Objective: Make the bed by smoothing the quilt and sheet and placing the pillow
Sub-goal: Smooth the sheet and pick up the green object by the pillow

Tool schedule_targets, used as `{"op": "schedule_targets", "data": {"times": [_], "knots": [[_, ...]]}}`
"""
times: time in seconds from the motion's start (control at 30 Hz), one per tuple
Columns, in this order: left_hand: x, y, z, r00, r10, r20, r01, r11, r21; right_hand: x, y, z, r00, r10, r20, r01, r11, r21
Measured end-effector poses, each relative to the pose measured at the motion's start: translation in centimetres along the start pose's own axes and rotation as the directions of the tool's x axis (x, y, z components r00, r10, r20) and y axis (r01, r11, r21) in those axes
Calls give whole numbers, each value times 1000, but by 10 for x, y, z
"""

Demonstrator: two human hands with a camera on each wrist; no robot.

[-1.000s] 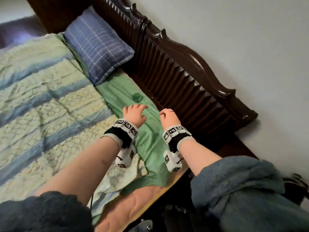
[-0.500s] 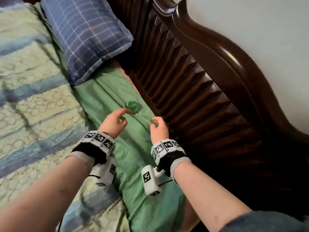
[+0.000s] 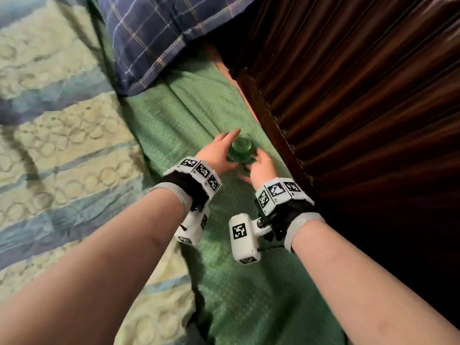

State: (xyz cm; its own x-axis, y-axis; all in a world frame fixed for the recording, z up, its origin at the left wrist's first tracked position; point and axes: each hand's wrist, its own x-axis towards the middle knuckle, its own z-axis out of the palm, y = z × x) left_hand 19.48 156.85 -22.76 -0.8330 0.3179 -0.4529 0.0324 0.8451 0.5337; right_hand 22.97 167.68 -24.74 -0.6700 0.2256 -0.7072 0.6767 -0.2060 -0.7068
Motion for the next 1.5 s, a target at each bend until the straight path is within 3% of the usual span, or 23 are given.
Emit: {"op": "schedule_targets", "data": {"times": [0.17,0.27,0.33,0.47,0.63,0.7,0.77,0.87,0.93,1.13,1.27,1.43,1.5], "knots": [[10,-5,12,995,6,-96,-26,979,-203,-9,1,1,1000,-10,13,7,986,165],[5,-3,16,987,-47,-155,-11,935,-354,-17,1,-1,1000,-16,5,15,980,199],[0,-1,19,986,-111,-121,55,918,-393,-24,0,-6,1000,-6,-10,8,981,195],[-21,0,22,977,-211,19,182,794,-581,-41,5,-23,998,66,-2,-64,979,196],[-55,11,33,944,-254,212,331,690,-644,-71,15,-48,961,231,153,-271,899,345],[-68,19,35,896,-264,357,443,564,-697,-88,14,-60,970,149,193,-201,936,290],[-80,33,31,824,-238,513,555,517,-651,-106,13,-72,975,-29,222,1,992,126],[-92,56,25,794,-162,586,561,566,-604,-133,16,-91,923,-303,237,337,934,-121],[-102,76,21,788,-111,606,537,605,-587,-154,19,-106,885,-407,226,452,867,-210],[-152,138,17,722,9,692,474,722,-504,-225,15,-139,837,-548,-6,522,800,-295],[-181,169,14,692,41,721,415,794,-444,-265,14,-155,817,-568,-99,515,796,-318],[-213,207,19,581,84,810,369,860,-354,-306,31,-181,778,-589,-219,490,786,-376],[-225,223,30,560,113,821,358,861,-362,-322,40,-192,773,-566,-286,450,808,-381]]}}
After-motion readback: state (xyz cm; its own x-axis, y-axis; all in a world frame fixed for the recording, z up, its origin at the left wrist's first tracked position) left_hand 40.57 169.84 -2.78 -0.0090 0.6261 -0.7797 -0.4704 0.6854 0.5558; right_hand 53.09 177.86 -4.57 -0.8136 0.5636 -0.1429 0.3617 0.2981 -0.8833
